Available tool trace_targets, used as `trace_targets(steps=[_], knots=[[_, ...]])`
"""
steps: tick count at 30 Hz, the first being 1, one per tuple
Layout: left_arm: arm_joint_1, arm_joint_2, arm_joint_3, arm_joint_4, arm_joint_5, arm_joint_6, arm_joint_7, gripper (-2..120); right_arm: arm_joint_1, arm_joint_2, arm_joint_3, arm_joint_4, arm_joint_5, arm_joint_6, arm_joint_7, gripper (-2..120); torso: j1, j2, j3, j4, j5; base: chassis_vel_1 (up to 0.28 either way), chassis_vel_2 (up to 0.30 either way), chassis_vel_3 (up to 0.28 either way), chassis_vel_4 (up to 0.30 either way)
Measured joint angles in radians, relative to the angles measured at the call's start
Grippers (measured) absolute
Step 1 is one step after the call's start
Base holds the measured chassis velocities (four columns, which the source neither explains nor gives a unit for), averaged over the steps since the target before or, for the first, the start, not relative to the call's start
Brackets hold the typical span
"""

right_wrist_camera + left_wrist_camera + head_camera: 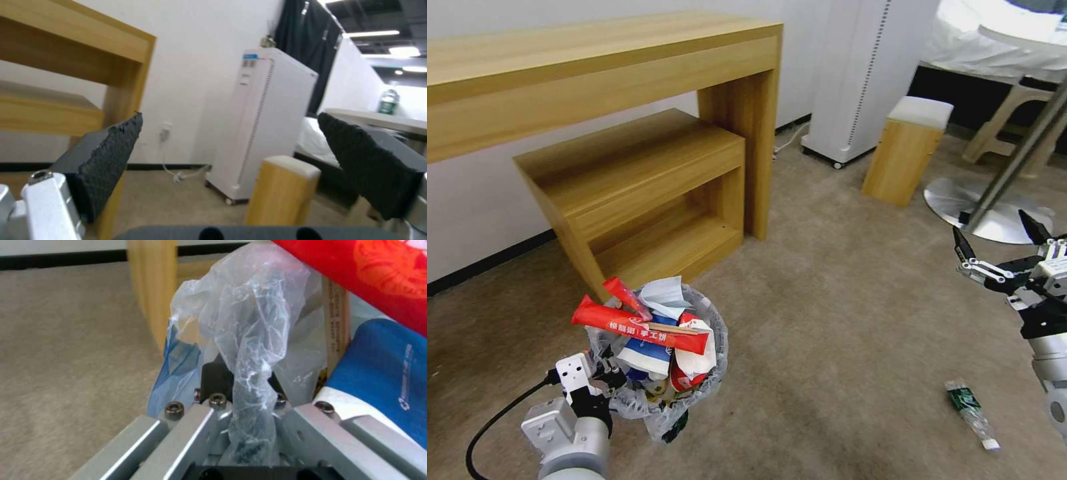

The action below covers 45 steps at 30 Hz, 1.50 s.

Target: Pick up the trash bin and place the garbage on the floor into it.

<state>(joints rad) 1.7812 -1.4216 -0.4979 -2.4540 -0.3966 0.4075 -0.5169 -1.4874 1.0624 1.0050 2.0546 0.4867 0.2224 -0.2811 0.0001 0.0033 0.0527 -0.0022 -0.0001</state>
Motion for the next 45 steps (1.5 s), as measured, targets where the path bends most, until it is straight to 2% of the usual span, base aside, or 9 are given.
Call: trace_targets(steps=[24, 32, 35, 37, 38, 40, 41, 42, 45], knots=[[-0.031, 0.006, -0.013, 0.018, -0.019, -0.023, -0.005, 0, 0.012, 0.022, -0.062, -0.047, -0.017, -0.034, 0.020, 100, 0.000, 0.000, 0.000, -0.0006, 0.0000, -0.112, -0.112, -0.111, -0.113], [-0.022, 0.006, -0.013, 0.015, -0.023, -0.032, -0.007, 0, -0.025, -0.020, -0.130, -0.041, -0.015, -0.251, 0.044, 100, 0.000, 0.000, 0.000, 0.0002, 0.0000, -0.019, -0.021, -0.021, -0.018], [-0.012, 0.000, -0.006, 0.012, -0.015, -0.034, -0.006, 0, -0.037, -0.054, -0.201, -0.057, -0.018, -0.347, 0.030, 100, 0.000, 0.000, 0.000, 0.0000, -0.0002, 0.000, 0.000, 0.000, 0.000], [0.002, -0.008, 0.002, 0.005, -0.001, -0.036, -0.003, 0, -0.031, -0.073, -0.340, -0.114, -0.102, -0.485, 0.014, 100, 0.000, 0.000, 0.000, 0.0000, 0.0000, 0.000, 0.000, 0.000, 0.000], [0.002, -0.008, 0.002, 0.005, -0.001, -0.036, -0.003, 0, -0.031, -0.073, -0.340, -0.114, -0.102, -0.485, 0.014, 100, 0.000, 0.000, 0.000, 0.0000, 0.0000, 0.000, 0.000, 0.000, 0.000], [0.006, -0.008, -0.003, -0.004, -0.002, -0.036, -0.002, 0, -0.013, -0.072, -0.388, -0.140, -0.155, -0.565, 0.040, 100, 0.000, 0.000, 0.000, 0.0000, 0.0002, 0.000, 0.000, 0.000, 0.000], [0.009, -0.006, -0.009, -0.010, -0.005, -0.036, -0.002, 0, 0.016, -0.068, -0.411, -0.166, -0.194, -0.662, 0.070, 100, 0.000, 0.000, 0.000, 0.0000, 0.0000, 0.000, 0.000, 0.000, 0.000], [0.009, -0.006, -0.009, -0.010, -0.005, -0.036, -0.002, 0, 0.016, -0.068, -0.411, -0.166, -0.194, -0.662, 0.070, 100, 0.000, 0.000, 0.000, 0.0000, 0.0000, 0.000, 0.000, 0.000, 0.000], [0.015, -0.005, -0.014, -0.015, -0.007, -0.036, -0.002, 0, 0.072, -0.069, -0.435, -0.237, -0.224, -0.779, 0.086, 100, 0.000, 0.000, 0.000, 0.0001, 0.0001, 0.000, 0.000, 0.000, 0.000]])
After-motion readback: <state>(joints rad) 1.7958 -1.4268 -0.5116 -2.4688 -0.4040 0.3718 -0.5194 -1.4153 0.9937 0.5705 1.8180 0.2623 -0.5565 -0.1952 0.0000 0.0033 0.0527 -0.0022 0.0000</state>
